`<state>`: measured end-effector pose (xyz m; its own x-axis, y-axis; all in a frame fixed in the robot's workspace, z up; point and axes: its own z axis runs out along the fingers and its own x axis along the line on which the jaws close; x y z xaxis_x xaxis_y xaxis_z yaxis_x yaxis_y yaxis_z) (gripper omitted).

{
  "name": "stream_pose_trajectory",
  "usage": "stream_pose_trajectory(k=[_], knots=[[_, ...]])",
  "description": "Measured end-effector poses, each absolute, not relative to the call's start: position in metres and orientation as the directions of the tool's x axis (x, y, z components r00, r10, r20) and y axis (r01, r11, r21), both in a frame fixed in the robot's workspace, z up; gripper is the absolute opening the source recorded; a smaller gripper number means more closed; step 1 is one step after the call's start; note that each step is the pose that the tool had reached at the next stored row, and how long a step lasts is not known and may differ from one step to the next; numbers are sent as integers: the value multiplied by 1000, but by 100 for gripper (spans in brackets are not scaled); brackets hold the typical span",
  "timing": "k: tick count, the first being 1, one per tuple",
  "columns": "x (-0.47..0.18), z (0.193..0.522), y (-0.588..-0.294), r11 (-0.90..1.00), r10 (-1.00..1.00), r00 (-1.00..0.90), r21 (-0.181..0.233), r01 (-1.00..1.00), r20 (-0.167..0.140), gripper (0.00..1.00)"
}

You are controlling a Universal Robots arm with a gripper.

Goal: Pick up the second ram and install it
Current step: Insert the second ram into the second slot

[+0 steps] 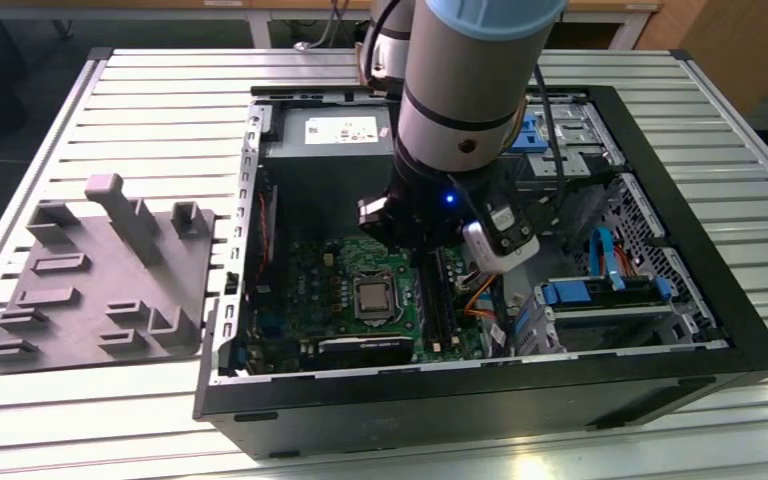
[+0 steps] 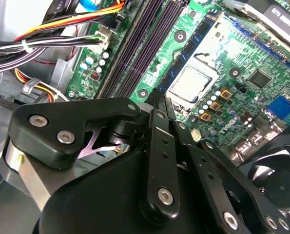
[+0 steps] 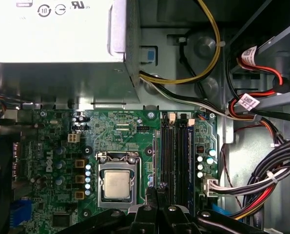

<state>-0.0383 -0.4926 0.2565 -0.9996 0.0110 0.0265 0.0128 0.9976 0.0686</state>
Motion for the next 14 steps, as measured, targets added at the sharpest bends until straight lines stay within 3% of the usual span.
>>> stream_pose_trajectory(k=[14], knots=[[-38,252,-493,998,11,-1000,69,13,26,12]])
